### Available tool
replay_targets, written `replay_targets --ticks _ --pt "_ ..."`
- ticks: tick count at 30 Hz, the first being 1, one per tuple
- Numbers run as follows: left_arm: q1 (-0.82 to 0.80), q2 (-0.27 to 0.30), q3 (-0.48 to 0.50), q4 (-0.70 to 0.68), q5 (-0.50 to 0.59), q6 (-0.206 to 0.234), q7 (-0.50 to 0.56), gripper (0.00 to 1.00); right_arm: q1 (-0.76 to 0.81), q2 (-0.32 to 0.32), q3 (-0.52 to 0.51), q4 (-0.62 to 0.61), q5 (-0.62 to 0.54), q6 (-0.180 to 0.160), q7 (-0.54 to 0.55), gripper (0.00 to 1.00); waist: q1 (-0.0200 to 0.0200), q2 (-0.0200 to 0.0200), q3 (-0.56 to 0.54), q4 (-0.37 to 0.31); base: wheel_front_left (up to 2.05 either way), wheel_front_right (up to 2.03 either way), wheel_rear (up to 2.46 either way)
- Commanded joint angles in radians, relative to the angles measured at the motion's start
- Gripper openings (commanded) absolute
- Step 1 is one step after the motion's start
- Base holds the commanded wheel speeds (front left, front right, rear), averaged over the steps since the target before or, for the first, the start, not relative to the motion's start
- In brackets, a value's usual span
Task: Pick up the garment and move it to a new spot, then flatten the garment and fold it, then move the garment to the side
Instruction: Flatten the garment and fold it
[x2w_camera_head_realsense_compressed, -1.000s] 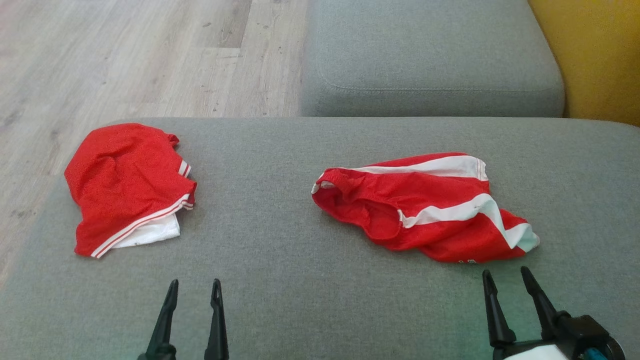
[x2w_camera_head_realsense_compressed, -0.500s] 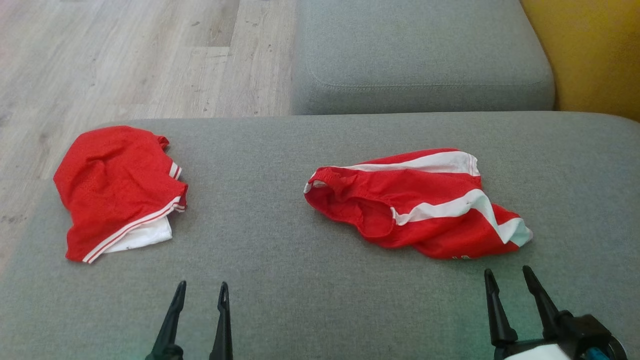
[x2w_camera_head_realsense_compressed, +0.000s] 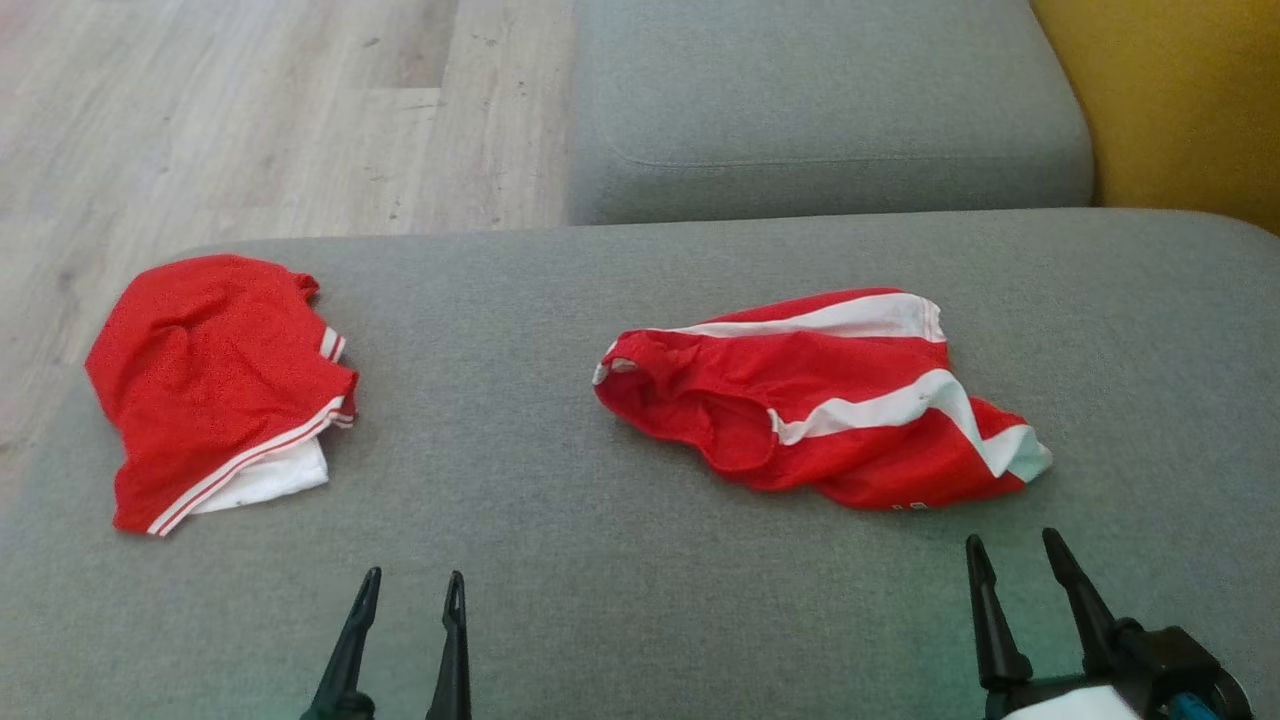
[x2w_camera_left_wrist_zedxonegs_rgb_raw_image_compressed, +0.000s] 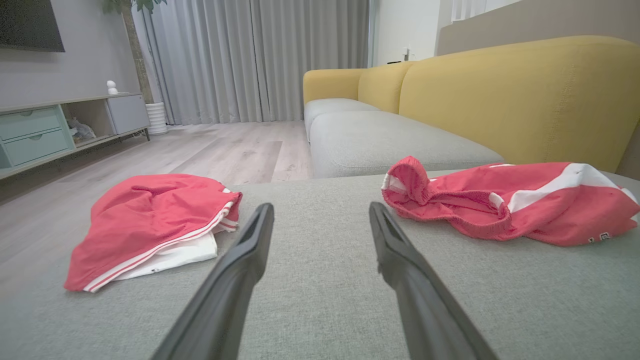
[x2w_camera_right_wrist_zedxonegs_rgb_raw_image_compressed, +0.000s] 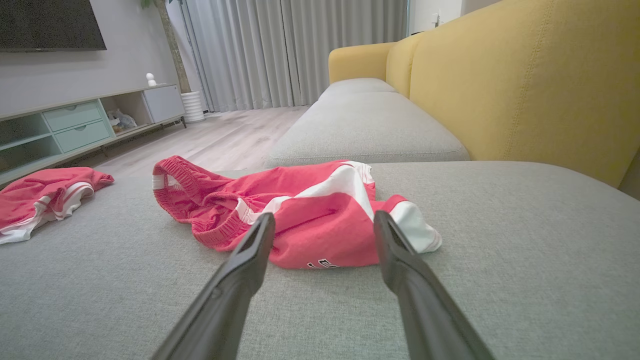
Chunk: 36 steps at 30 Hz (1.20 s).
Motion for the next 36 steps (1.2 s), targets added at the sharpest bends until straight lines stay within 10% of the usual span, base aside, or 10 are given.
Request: replay_targets --ticks 1,9,16,24,35,36 --pt "-0.056 -0.008 0.025 -0.026 0.004 0.01 -0.01 1.0 -0.053 -0.008 0.028 -0.039 -0.004 0.003 -0.004 1.0 0.0 -0.0001 0.005 -0.01 0.0 0.0 0.0" --pt "-0.167 -0.008 -0.061 0.067 -0.113 -0.026 -0.01 1.0 -0.077 -0.008 0.07 -0.057 -0.017 0.003 -0.004 1.0 0.0 -0.0001 0.064 -0.094 0.0 0.0 0.0" --pt "-0.438 -0.008 -0.249 0.186 -0.392 -0.084 0.115 1.0 -0.134 -0.008 0.094 -0.077 -0.031 0.003 -0.004 1.0 0.0 -0.0001 0.176 -0.176 0.0 0.0 0.0" --pt "-0.699 -0.008 -0.409 0.289 -0.785 -0.053 0.369 1.0 -0.197 -0.008 0.102 -0.088 -0.026 0.003 -0.004 1.0 0.0 -0.0001 0.289 -0.262 0.0 0.0 0.0" --pt "-0.836 -0.009 -0.44 0.454 -0.88 -0.046 0.35 1.0 -0.225 -0.008 0.107 -0.092 -0.013 0.003 -0.004 1.0 0.0 -0.0001 0.328 -0.322 0.0 0.0 0.0" --pt "-0.843 -0.009 -0.442 0.469 -0.882 -0.051 0.343 0.62 -0.225 -0.008 0.106 -0.091 -0.013 0.003 -0.004 1.0 0.0 -0.0001 0.327 -0.323 0.0 0.0 0.0"
